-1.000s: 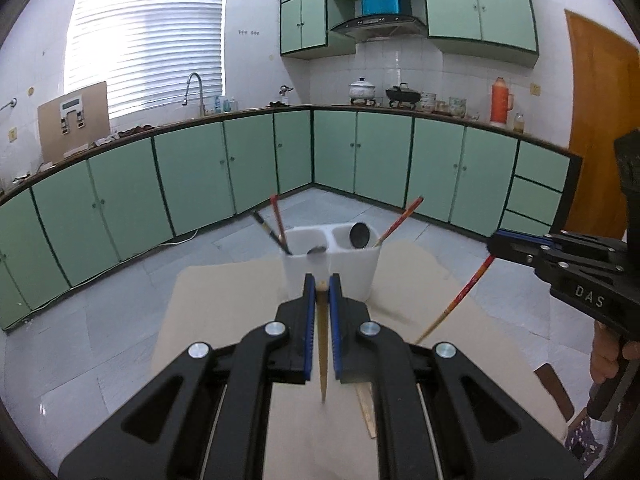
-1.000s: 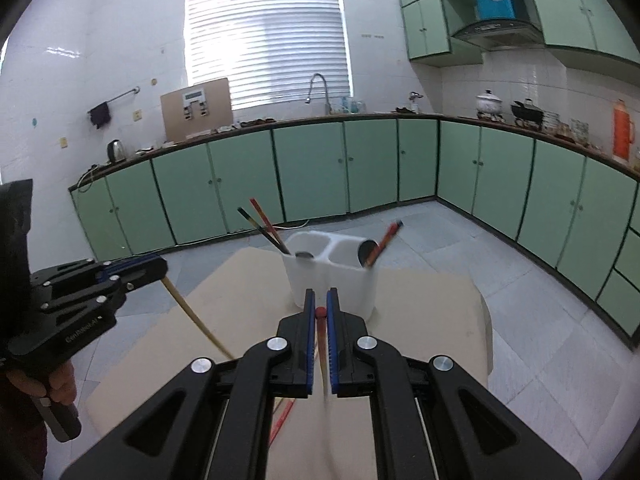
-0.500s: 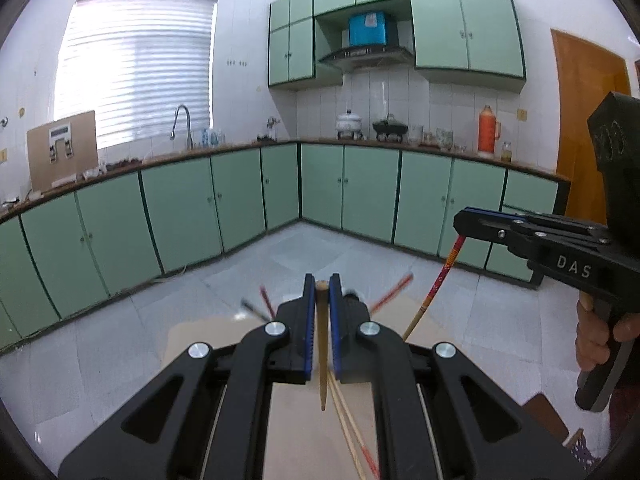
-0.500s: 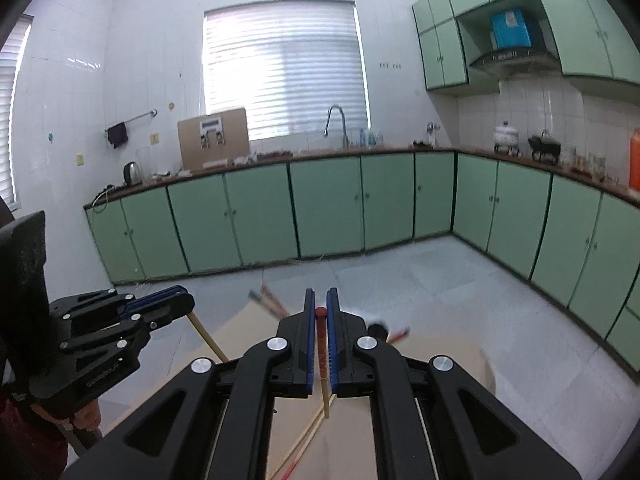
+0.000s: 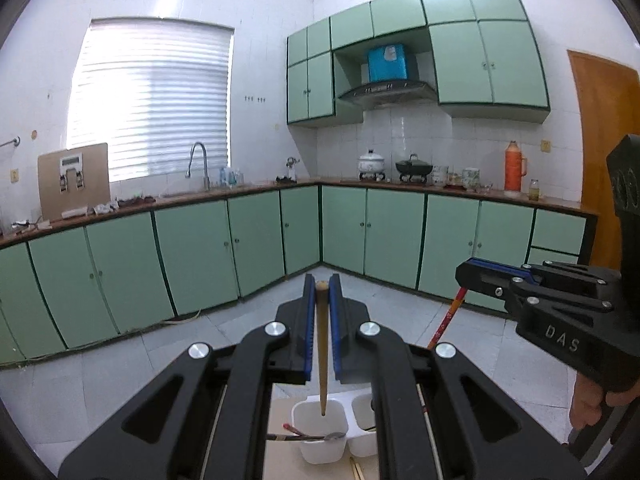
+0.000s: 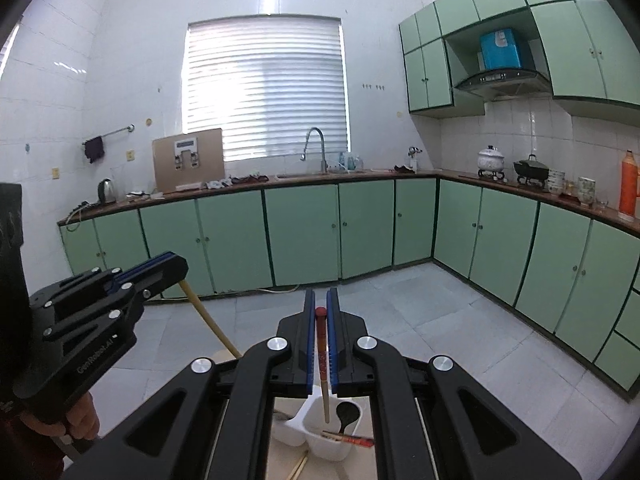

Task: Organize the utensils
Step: 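Lift both chopsticks upright and carry them over the white holder, then lower the chopsticks into the holder and open both tools, then withdraw both tools back toward the last chopsticks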

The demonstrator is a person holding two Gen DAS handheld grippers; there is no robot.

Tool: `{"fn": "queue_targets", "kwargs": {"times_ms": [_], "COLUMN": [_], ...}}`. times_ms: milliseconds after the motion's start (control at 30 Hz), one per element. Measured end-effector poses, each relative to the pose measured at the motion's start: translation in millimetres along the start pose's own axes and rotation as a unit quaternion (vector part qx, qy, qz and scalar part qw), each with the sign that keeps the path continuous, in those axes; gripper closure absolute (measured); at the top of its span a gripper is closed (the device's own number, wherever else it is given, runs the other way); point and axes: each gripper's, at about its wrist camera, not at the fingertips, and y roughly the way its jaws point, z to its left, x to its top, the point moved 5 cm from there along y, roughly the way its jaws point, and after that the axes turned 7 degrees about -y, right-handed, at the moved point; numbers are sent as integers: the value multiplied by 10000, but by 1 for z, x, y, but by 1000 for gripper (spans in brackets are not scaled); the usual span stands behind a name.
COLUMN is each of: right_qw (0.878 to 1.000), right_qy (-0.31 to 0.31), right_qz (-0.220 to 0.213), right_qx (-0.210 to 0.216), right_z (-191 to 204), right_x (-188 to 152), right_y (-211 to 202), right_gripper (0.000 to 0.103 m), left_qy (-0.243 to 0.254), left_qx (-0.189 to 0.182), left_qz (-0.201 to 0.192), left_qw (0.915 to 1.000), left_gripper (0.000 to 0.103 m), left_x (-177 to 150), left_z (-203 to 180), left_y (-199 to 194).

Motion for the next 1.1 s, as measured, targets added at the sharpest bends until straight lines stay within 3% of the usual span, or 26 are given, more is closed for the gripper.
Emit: {"fn": "queue_targets", "kwargs": {"times_ms": [367,633,733,800,867,1100], "right_qw": [9979,9948,9941,9947,9957,9971], "right_qy": [36,8,3,74,91,109], "right_qz": [652,1014,1082,1027,921,473], "right_qx": [38,117,69,0,-93,-587], "right_z": [-3,0,-2,-7,-10,-21], "right_x": [-54,-79,-85,-85,-81,-79], "right_y": [62,75,73,67,59,16], "right_gripper": [98,97,90,83,73,45], "left_qy": [-52,-26,-7,-45,-74,-167], "left_qx": [110,197,235,243,272,357], "left_qz": [780,1182,1241,1219,1128,730], "left_qw": [9969,9928,9920,9922,9932,9966], "left_gripper": [97,96,94,88,69,45], "left_x": [-54,-84,-89,-89,-86,-83], "left_z": [17,33,38,41,43,45], "left_y": [68,85,82,76,67,24]}}
